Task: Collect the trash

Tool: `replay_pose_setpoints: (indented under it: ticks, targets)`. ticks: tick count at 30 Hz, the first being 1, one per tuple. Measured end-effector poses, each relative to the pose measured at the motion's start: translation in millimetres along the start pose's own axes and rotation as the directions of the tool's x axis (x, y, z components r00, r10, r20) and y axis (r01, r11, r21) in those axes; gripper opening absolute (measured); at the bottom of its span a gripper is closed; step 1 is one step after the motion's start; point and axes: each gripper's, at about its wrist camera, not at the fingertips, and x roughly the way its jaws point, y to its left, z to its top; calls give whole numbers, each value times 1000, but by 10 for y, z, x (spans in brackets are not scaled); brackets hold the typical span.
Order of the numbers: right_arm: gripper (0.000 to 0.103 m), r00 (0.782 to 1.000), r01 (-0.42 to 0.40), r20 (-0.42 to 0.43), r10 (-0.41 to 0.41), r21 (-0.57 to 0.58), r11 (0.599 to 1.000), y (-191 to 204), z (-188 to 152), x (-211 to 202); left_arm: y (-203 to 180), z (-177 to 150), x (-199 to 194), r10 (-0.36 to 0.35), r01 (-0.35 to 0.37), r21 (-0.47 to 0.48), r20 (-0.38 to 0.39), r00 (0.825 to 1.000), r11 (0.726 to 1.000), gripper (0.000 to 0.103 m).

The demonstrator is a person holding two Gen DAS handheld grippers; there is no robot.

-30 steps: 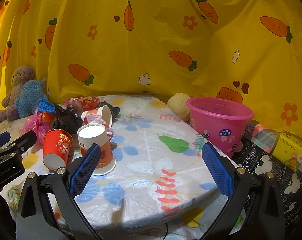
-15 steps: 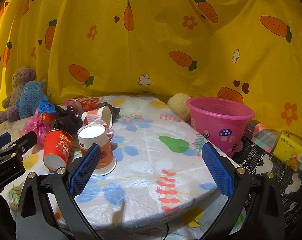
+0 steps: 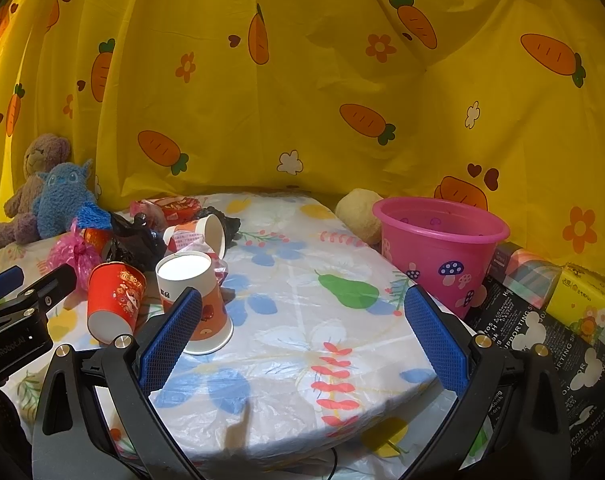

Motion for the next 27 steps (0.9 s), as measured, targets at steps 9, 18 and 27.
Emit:
replay_pose_setpoints:
  ticks: [9, 18, 27]
  targets:
    - [98, 1000, 0, 1, 0, -1, 1000, 1, 1, 8, -4, 3, 5, -1, 1, -1, 0, 1000, 1000, 91]
    - [98, 1000, -3, 1, 3, 0, 1000, 1, -3, 18, -30, 17, 28, -4, 4, 2, -2, 1000, 1000, 91]
    - [98, 999, -37, -2, 37, -7, 999, 43, -42, 97, 94, -7, 65, 8, -8, -23, 2, 1000, 1000, 91]
